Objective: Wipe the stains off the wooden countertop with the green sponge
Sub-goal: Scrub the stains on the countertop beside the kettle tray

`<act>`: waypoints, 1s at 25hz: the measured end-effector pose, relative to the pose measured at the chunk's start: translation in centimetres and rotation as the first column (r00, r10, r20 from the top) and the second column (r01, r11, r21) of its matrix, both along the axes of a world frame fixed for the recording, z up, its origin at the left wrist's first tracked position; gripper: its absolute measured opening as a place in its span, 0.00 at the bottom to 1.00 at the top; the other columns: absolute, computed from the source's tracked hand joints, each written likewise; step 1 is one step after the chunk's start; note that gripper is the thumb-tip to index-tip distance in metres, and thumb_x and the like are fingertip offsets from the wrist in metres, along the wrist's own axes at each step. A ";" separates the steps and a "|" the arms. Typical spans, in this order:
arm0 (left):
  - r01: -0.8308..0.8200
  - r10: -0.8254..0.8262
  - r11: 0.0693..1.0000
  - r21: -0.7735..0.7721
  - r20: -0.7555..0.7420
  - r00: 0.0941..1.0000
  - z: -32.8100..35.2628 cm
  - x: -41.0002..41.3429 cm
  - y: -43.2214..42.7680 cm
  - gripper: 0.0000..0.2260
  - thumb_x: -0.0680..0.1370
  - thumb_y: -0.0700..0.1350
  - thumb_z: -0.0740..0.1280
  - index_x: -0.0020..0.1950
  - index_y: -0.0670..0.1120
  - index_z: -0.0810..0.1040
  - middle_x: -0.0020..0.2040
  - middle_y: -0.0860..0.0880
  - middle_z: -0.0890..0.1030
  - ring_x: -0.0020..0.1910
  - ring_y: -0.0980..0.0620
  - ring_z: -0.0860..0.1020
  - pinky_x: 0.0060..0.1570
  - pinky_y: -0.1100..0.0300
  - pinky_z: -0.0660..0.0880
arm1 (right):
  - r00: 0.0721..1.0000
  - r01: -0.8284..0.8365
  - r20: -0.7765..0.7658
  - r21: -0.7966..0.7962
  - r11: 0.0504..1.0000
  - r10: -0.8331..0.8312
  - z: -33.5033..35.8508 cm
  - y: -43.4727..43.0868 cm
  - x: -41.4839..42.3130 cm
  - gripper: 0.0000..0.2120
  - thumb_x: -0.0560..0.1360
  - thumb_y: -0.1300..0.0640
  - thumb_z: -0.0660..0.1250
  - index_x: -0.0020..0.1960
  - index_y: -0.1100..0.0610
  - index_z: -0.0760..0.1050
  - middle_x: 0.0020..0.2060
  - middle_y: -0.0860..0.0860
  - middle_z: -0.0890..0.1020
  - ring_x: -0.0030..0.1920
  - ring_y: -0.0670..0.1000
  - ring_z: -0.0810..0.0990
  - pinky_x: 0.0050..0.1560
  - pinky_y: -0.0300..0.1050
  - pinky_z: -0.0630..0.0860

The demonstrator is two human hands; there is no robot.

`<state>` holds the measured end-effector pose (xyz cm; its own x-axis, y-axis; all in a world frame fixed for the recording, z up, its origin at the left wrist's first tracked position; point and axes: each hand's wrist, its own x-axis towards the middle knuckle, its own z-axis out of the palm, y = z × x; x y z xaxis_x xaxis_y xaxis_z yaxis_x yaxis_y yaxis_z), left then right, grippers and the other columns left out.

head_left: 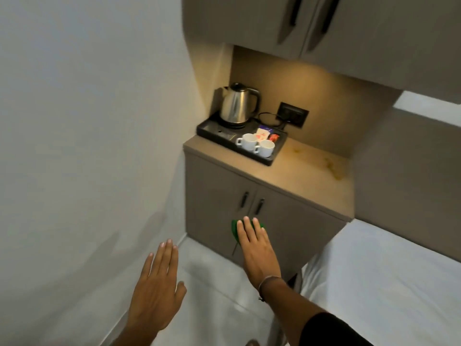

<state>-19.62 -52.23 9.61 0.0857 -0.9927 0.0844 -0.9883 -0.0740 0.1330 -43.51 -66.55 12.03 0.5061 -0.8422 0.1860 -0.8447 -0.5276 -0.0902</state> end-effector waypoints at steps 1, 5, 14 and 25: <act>0.032 -0.032 0.999 -0.021 0.003 0.999 -0.3 -1.6 -3.3 0.34 0.81 0.56 0.48 0.81 0.35 0.61 0.82 0.36 0.62 0.81 0.35 0.64 0.81 0.45 0.48 | 0.999 0.039 -0.010 -0.009 0.999 -0.039 0.3 -2.6 -2.3 0.45 0.72 0.78 0.55 0.84 0.57 0.44 0.84 0.57 0.48 0.83 0.62 0.42 0.82 0.60 0.48; 0.171 -0.173 0.984 -0.047 -0.047 0.984 0.4 -9.3 -18.0 0.36 0.82 0.60 0.48 0.83 0.38 0.54 0.85 0.39 0.57 0.84 0.39 0.56 0.81 0.46 0.43 | 0.983 0.180 -0.033 -0.041 0.983 -0.182 1.5 -13.2 -11.8 0.44 0.74 0.78 0.58 0.84 0.57 0.46 0.84 0.58 0.51 0.83 0.63 0.46 0.81 0.58 0.48; 0.415 -0.414 0.910 0.011 -0.056 0.909 2.5 -20.0 -43.6 0.35 0.86 0.58 0.54 0.85 0.40 0.47 0.87 0.39 0.50 0.86 0.41 0.47 0.84 0.41 0.48 | 0.934 0.339 -0.143 0.065 0.939 -0.327 1.1 -30.7 -22.6 0.41 0.80 0.64 0.69 0.83 0.55 0.48 0.83 0.57 0.54 0.82 0.62 0.52 0.77 0.55 0.48; 0.523 -0.507 0.843 0.123 -0.139 0.851 -0.9 -23.4 -54.9 0.35 0.86 0.61 0.49 0.85 0.42 0.44 0.87 0.41 0.46 0.86 0.43 0.42 0.84 0.40 0.45 | 0.889 0.457 -0.151 0.244 0.855 -0.432 -2.3 -34.5 -24.8 0.41 0.78 0.52 0.67 0.84 0.51 0.46 0.83 0.52 0.50 0.83 0.59 0.50 0.81 0.60 0.52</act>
<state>-42.98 -107.12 8.72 -0.4416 -0.8958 -0.0514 -0.8722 0.4151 0.2590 -68.29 -101.04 9.75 0.0692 -0.9922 -0.1035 -0.9944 -0.0603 -0.0872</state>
